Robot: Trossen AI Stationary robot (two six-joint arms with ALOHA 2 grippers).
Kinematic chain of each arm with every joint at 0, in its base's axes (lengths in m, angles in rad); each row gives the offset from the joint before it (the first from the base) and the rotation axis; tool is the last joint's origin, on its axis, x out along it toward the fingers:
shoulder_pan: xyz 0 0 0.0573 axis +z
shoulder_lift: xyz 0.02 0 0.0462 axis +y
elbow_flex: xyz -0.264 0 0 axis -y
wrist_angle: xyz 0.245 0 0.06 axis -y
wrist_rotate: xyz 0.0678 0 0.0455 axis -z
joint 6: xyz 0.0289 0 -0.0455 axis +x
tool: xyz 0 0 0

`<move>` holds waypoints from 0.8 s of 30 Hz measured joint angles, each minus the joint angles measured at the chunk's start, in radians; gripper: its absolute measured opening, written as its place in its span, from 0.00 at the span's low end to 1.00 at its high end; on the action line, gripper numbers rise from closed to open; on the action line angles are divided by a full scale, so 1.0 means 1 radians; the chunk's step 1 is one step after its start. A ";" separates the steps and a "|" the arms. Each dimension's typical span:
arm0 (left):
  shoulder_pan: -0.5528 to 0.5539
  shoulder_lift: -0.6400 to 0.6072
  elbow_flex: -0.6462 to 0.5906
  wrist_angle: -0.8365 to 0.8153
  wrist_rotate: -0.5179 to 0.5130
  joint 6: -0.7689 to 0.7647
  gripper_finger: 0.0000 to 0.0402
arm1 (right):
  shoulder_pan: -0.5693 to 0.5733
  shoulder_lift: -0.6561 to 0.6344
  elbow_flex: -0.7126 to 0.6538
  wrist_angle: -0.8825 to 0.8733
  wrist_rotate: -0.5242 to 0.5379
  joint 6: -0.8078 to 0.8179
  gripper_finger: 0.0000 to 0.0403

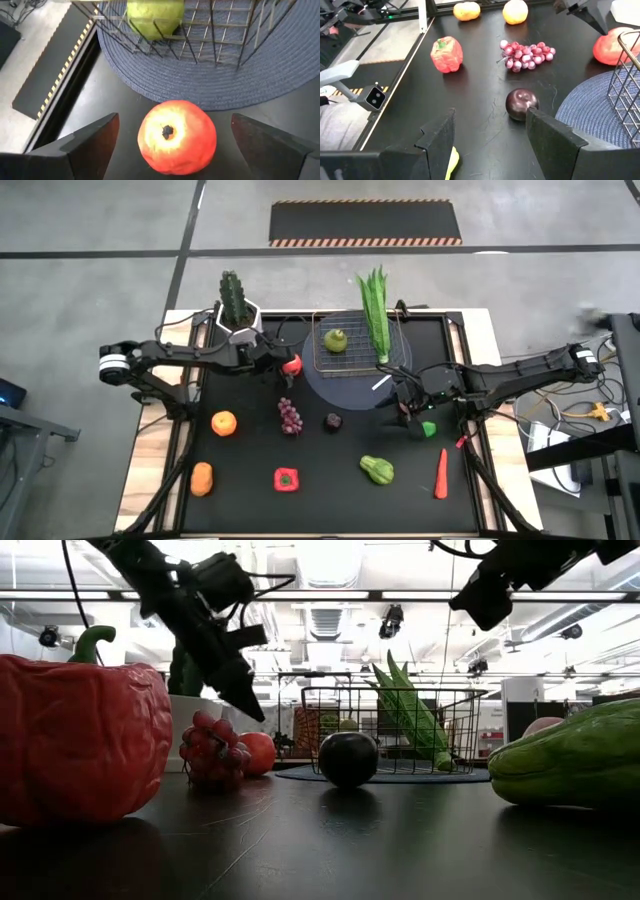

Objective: Build produce basket
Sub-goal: Put the red apple into the gold wire basket

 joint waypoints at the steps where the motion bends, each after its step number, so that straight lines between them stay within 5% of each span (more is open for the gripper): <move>1: 0.005 0.000 -0.012 0.017 0.000 0.000 0.91 | 0.000 0.000 -0.002 0.000 0.000 0.000 0.56; 19: 0.019 0.147 -0.063 0.148 -0.005 -0.034 0.91 | 0.000 0.000 -0.012 0.007 0.000 -0.001 0.56; 24: 0.014 0.126 -0.063 0.119 -0.004 -0.056 0.83 | 0.000 0.000 -0.013 0.007 0.000 0.000 0.56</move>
